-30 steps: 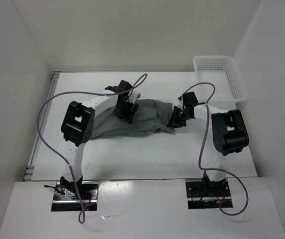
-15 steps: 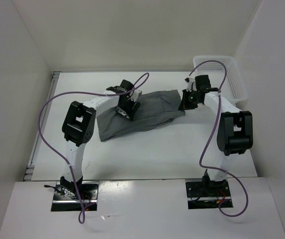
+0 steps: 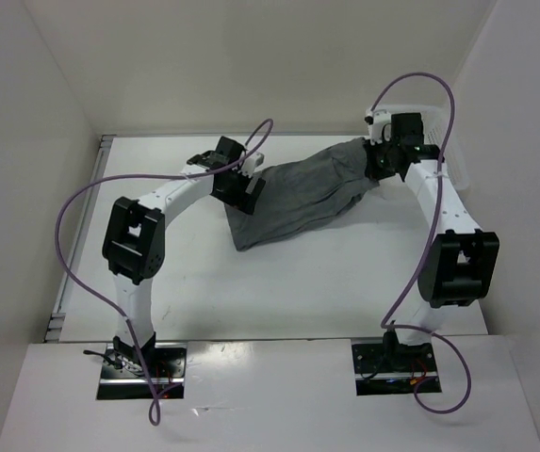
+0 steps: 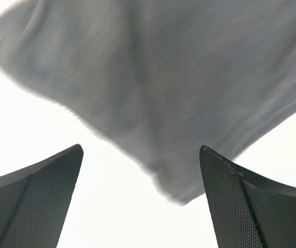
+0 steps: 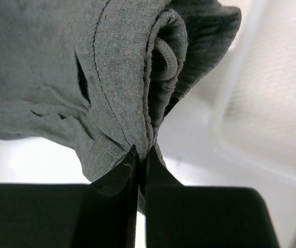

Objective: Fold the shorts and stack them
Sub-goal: Fold the shorts

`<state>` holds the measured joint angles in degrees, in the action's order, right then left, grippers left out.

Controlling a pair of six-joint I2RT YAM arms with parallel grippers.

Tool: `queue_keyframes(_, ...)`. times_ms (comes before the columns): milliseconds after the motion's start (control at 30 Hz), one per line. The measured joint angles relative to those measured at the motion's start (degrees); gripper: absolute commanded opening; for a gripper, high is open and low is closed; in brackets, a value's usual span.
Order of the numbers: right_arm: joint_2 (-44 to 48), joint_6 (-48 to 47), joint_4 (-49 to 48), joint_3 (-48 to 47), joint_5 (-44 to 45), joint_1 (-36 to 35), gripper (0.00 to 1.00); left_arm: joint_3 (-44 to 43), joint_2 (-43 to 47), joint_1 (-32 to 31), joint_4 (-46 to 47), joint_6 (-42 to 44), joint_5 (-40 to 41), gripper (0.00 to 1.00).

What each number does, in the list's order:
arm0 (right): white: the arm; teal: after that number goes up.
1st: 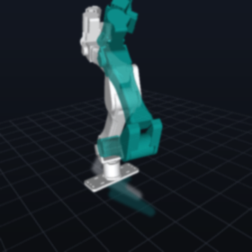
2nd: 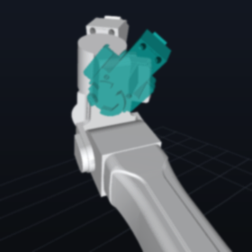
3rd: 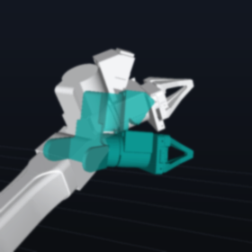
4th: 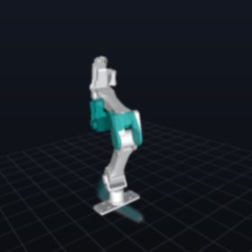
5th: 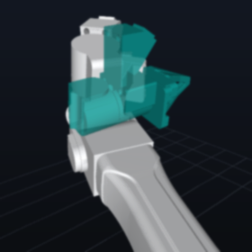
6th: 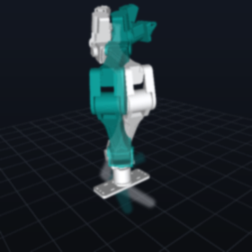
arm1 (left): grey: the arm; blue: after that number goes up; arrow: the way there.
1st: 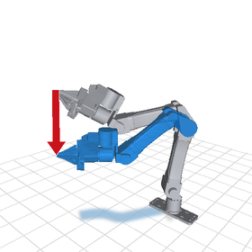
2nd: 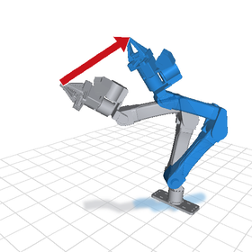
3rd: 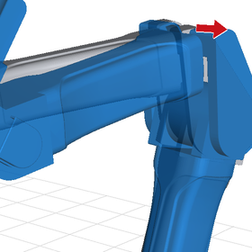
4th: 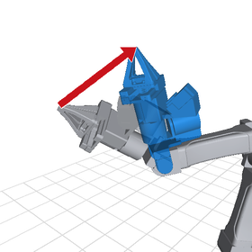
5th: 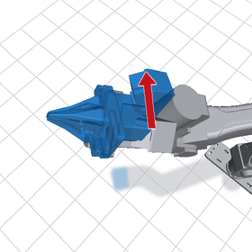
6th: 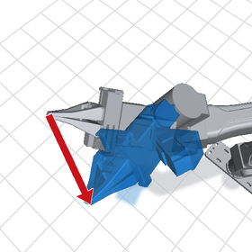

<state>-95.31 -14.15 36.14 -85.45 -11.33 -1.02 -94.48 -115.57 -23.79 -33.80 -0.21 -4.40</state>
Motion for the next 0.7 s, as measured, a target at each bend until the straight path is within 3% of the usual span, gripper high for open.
queue_keyframes(200,-0.46,-5.77,0.33,-6.88,7.45,-3.82,0.00,-4.15,-8.09,4.68,-1.14,0.00,-0.31,1.00)
queue_keyframes(533,-7.50,-12.79,-0.09,-8.31,15.91,-24.20,0.00,-12.74,-15.26,8.66,-2.45,-0.02,-11.76,1.00)
queue_keyframes(633,-9.79,-13.90,-0.07,-9.05,17.00,-28.39,0.00,-16.52,-17.99,8.52,-3.02,-0.09,-14.29,0.88)
queue_keyframes(700,-11.43,-14.32,-0.09,-10.54,17.66,-30.86,0.00,-18.01,-19.15,8.48,-3.02,-0.26,-15.69,0.70)
